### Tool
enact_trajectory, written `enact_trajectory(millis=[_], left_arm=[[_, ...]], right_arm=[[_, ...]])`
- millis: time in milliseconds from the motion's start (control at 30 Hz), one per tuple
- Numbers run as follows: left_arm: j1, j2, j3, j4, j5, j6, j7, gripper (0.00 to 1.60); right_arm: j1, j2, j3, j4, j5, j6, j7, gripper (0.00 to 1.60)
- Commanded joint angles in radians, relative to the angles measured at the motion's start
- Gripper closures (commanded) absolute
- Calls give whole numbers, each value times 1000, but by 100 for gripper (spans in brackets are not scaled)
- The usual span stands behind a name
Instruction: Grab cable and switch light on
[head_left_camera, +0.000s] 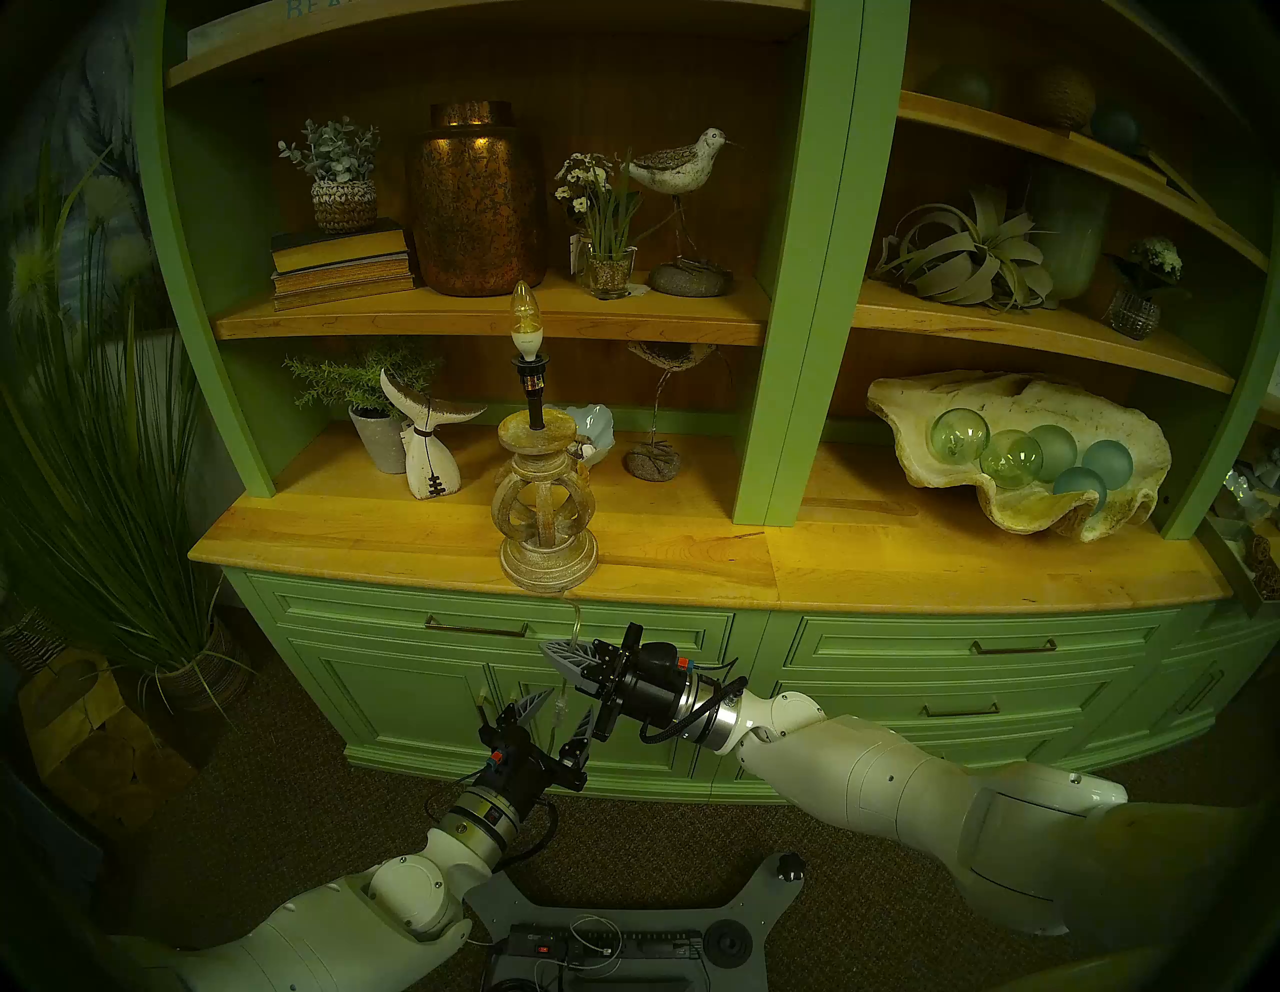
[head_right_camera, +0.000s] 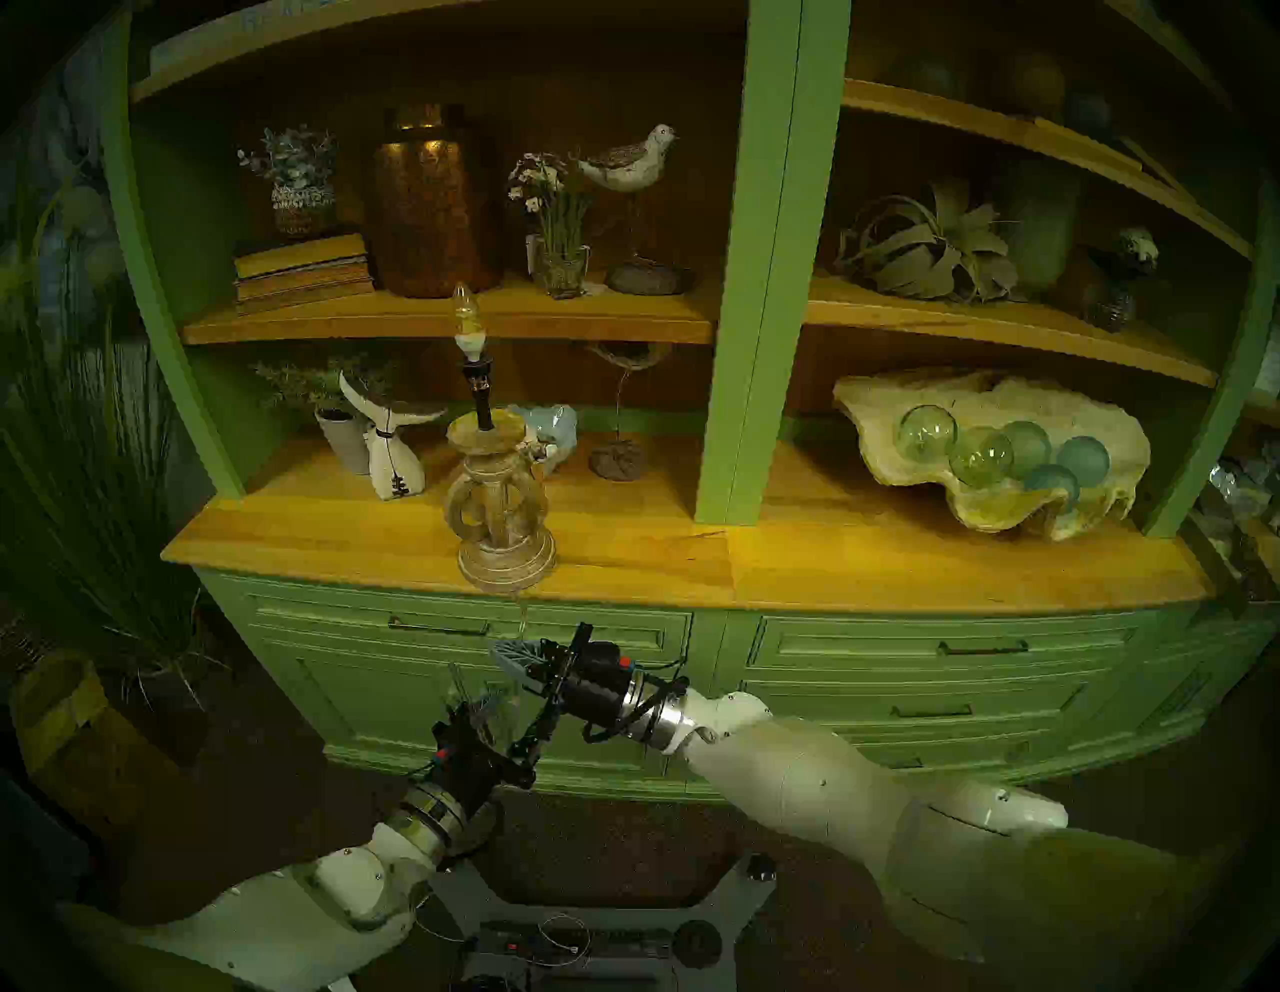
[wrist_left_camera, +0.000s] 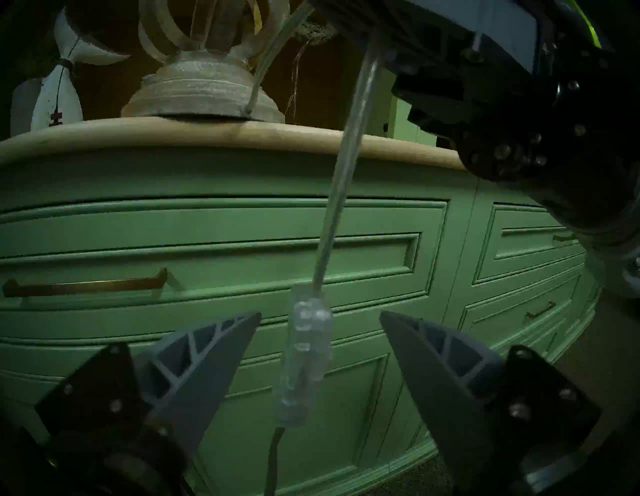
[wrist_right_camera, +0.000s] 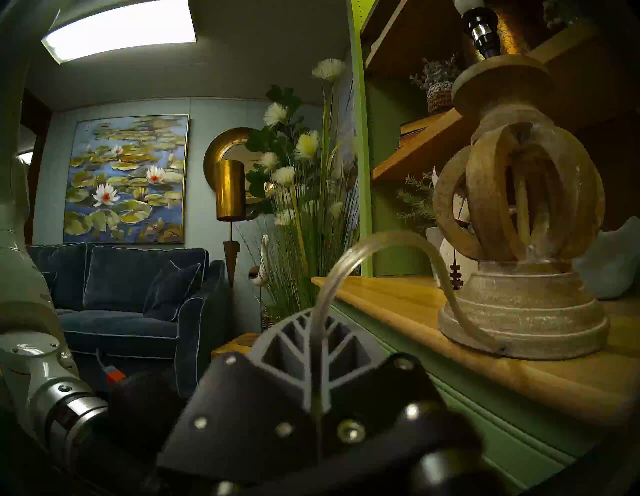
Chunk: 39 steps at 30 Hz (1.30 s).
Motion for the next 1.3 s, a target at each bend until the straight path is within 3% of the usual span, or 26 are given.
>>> enact_trajectory(millis=[0,267,333,900,933,1000,1100,1200,1267], left_arm=[[-23,-3,-12,-5,-6,-14,-8,88],[-26,-8,-13,10,-19,-14,-22,100],[-32,-14,-10,25,-21,-14,-31,160],[-30,-15,-19,2,33,-24,1,160],[-31,-12,-18,0,35,-19,1,159],[-30,-10,-18,-3,37,-16,2,89],[-31,-5,-16,-5,41,-11,2,83],[-29,-2,-13,-6,51,-10,4,53],[-25,4,-11,-13,62,-11,6,61]], right_arm=[[35,-1,0,-22,17,-12,103,160],[39,0,-10,-22,24,-15,101,160],[41,1,-14,-22,28,-16,100,160],[48,6,-34,-27,34,-22,85,160],[48,6,-35,-26,35,-22,85,160],[49,6,-38,-26,38,-23,85,160],[51,6,-42,-25,42,-25,87,160],[53,8,-48,-27,44,-26,83,160],[53,7,-48,-25,48,-27,87,160]])
